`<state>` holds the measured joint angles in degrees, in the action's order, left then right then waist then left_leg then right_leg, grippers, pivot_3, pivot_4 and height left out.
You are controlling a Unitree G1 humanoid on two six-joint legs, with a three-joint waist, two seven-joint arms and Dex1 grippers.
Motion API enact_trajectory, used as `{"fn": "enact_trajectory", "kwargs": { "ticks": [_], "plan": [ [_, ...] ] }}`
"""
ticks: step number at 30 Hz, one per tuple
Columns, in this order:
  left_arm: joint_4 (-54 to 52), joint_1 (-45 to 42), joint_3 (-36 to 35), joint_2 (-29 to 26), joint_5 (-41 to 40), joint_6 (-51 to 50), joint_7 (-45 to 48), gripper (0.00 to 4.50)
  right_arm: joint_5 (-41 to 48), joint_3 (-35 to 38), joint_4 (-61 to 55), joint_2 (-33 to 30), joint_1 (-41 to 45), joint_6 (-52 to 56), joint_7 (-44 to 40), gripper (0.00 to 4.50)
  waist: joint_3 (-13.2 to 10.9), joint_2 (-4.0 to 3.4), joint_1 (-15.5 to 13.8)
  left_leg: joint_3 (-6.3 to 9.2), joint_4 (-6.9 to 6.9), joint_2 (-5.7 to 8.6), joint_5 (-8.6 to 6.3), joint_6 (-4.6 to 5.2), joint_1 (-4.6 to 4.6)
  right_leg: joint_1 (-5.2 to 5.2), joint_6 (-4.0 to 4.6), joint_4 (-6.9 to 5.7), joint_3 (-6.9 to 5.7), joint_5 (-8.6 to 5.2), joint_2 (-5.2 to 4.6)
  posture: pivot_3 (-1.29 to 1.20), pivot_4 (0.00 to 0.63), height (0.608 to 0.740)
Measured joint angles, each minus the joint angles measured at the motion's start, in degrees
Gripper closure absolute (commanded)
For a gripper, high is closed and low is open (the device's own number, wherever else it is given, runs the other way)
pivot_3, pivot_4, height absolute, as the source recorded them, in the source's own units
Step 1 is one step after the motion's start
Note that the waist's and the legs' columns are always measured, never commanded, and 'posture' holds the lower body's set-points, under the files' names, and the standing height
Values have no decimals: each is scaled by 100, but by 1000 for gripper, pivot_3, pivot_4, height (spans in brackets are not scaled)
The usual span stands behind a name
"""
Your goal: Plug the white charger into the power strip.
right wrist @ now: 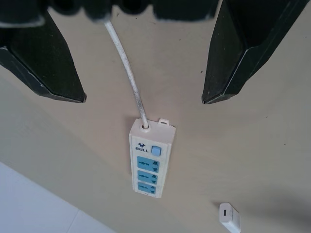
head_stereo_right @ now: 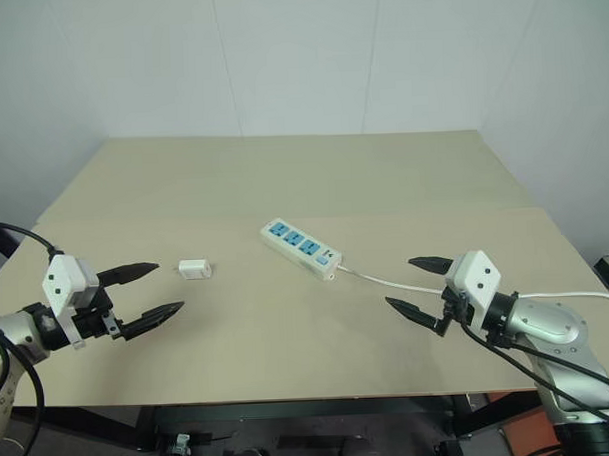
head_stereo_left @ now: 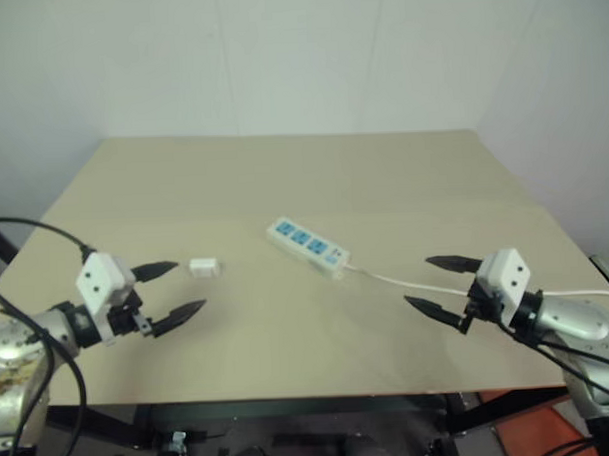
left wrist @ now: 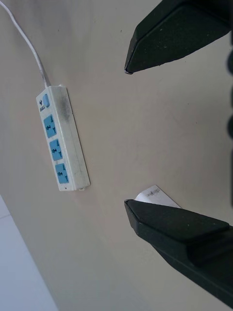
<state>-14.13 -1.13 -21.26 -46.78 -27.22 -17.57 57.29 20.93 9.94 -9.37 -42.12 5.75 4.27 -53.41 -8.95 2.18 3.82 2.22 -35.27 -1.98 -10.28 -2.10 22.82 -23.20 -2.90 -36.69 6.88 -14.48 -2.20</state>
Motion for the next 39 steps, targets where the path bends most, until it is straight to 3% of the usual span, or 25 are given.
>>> {"fn": "enact_trajectory", "kwargs": {
  "ticks": [4,11,17,22,26,30,39],
  "plan": [
    [-1,-12,1,0,-3,-6,-27,0,-59,-20,3,56,9,-1,80,27,-1,0,1,8,1,3,0,0,3,5,0,1,-6,0,-3,0,150,740],
    [-2,-51,6,0,-12,-7,-43,0,-96,-29,13,70,82,-2,121,27,-19,-25,-1,126,-5,19,3,-2,-5,73,22,3,-138,-25,-31,0,150,740],
    [-2,-93,28,5,-13,-15,-51,0,-175,-87,26,234,162,118,350,27,-33,-39,-56,108,-3,7,2,-2,-11,64,33,-7,-129,-31,-23,0,150,740],
    [-4,-228,139,7,-16,-50,-61,0,-448,-547,274,879,488,172,785,27,-35,-41,-19,99,-3,6,2,-2,-11,57,31,-8,-122,-29,-23,0,150,740],
    [2,-417,293,28,-20,-129,-54,0,-1028,-1099,1179,1878,1359,196,1611,27,-38,-44,31,96,-2,4,3,-2,-17,55,32,-16,-120,-27,-21,0,150,740],
    [51,-558,433,44,-25,-135,-25,0,-1421,-1427,2238,2454,2007,-38,1982,27,-41,-47,1,97,1,6,3,-2,11,27,36,-17,-121,-25,-21,0,150,740],
    [280,-655,468,45,-14,-86,100,0,-1710,-1549,4413,2965,2948,-1098,2174,27,-43,-50,17,98,9,6,2,-2,33,4,69,-20,-122,-6,-22,0,150,740]
  ]
}}
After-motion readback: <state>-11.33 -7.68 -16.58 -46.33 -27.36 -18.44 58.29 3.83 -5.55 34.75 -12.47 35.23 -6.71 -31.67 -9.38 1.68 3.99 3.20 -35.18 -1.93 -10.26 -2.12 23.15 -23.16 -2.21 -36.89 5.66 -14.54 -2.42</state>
